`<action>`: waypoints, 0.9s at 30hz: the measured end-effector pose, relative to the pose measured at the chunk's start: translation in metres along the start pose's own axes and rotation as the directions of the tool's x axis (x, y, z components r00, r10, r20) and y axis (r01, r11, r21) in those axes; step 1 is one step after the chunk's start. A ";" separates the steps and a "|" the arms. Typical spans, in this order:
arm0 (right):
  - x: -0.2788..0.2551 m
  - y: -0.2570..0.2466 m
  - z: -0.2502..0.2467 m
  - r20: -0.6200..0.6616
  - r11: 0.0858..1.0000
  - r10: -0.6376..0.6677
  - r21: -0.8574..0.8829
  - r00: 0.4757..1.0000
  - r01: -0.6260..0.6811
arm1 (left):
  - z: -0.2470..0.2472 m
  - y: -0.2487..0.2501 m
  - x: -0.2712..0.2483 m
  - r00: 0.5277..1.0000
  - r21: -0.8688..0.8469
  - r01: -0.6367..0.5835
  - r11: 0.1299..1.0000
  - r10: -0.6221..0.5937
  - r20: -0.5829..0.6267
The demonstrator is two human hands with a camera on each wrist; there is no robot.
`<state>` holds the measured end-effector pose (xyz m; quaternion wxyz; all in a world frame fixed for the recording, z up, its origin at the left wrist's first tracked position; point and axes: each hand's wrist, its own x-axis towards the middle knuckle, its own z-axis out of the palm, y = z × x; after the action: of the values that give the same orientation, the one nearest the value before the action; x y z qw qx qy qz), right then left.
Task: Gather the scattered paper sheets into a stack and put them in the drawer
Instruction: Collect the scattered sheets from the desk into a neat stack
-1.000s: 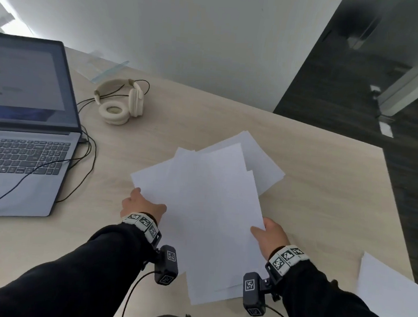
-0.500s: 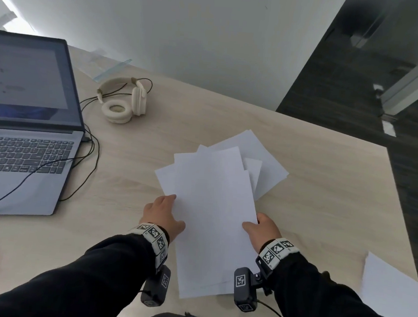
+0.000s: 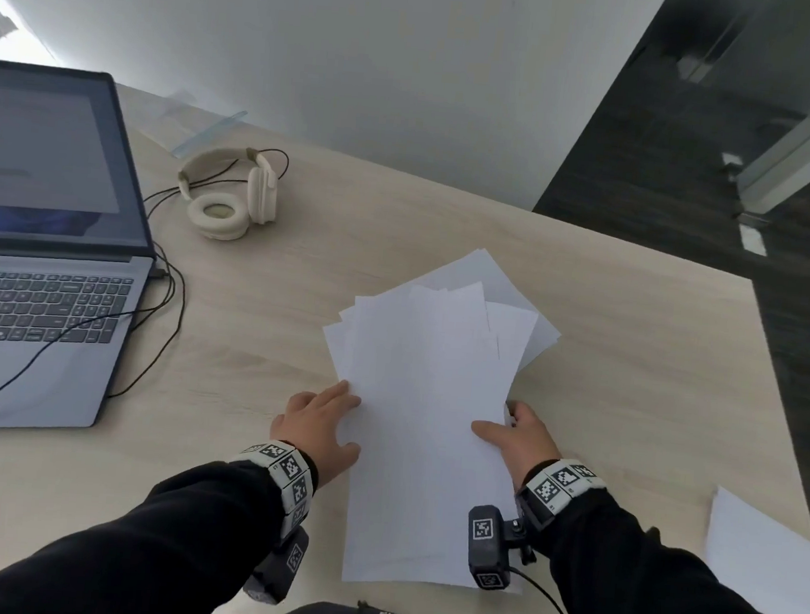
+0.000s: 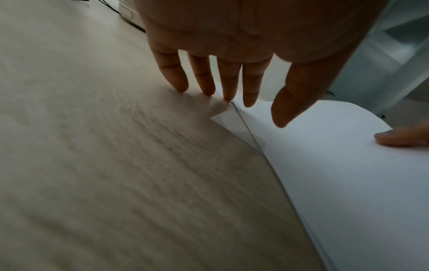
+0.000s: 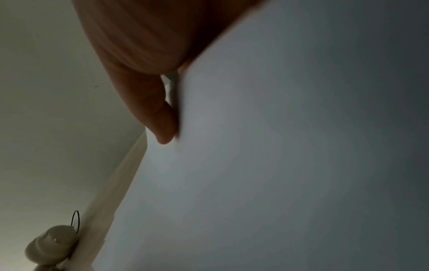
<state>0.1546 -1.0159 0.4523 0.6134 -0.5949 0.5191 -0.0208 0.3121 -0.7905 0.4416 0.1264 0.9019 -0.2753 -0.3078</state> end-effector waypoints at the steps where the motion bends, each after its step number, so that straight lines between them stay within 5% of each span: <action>1: 0.000 -0.001 -0.003 0.009 1.000 -0.003 0.005 1.000 0.003 | -0.001 0.001 0.003 1.000 0.007 -0.016 1.000 0.016 0.003; 6: 0.002 0.009 -0.030 -0.045 0.998 -0.003 -0.068 0.999 0.000 | -0.009 0.007 0.029 0.997 -0.069 -0.035 0.997 0.030 -0.073; 11: 0.002 0.025 -0.067 -0.210 0.950 0.137 0.306 0.968 -0.068 | -0.028 0.019 0.067 0.988 -0.110 0.028 0.994 -0.045 -0.151; 16: 0.019 0.038 -0.079 -0.299 0.961 0.212 0.238 0.931 -0.142 | -0.046 0.042 0.098 0.999 0.113 0.005 0.994 -0.001 -0.041; 23: 0.021 0.019 -0.063 -0.340 0.991 0.130 0.057 0.931 -0.118 | -0.053 0.056 0.127 0.989 0.333 -0.065 0.941 0.015 0.150; 27: 0.030 0.012 -0.055 -0.364 0.987 0.160 0.047 0.918 -0.153 | -0.044 0.051 0.117 0.987 0.395 -0.118 0.911 0.064 0.147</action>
<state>0.1246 -1.0703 0.4388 0.5109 -0.5316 0.6700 -0.0870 0.3953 -0.8973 0.4393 -0.0659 0.8726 -0.3823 -0.2967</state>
